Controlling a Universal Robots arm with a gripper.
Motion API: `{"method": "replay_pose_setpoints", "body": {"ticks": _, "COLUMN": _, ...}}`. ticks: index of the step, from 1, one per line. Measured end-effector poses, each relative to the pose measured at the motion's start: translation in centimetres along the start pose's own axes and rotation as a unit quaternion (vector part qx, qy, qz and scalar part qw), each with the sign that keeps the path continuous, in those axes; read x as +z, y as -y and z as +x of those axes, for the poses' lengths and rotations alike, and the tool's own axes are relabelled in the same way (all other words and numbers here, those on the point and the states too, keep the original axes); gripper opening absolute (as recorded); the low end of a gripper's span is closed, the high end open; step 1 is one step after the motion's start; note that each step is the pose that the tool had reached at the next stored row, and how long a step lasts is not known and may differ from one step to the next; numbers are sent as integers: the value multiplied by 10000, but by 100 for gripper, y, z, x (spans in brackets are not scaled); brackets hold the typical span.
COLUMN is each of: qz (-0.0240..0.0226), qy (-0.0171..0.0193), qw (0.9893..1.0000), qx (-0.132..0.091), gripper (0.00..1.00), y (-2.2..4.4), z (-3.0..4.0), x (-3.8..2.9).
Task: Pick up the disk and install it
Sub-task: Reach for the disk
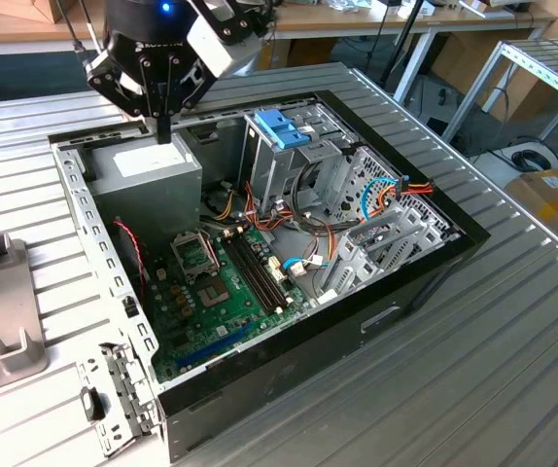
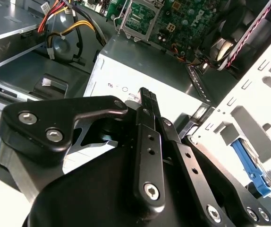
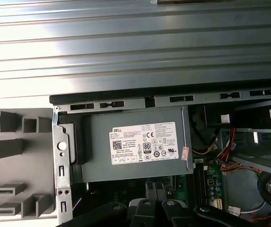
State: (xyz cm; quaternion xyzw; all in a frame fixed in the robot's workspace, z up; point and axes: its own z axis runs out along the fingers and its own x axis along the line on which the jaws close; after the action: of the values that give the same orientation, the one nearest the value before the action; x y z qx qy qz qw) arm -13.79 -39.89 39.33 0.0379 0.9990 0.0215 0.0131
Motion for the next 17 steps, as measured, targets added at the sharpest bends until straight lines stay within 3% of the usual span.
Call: {"method": "replay_pose_setpoints", "body": {"ticks": 17, "qz": 0, "qy": 0, "qw": 10000, "qx": 0, "gripper": 10, "y": 5, "z": 70, "x": -2}}
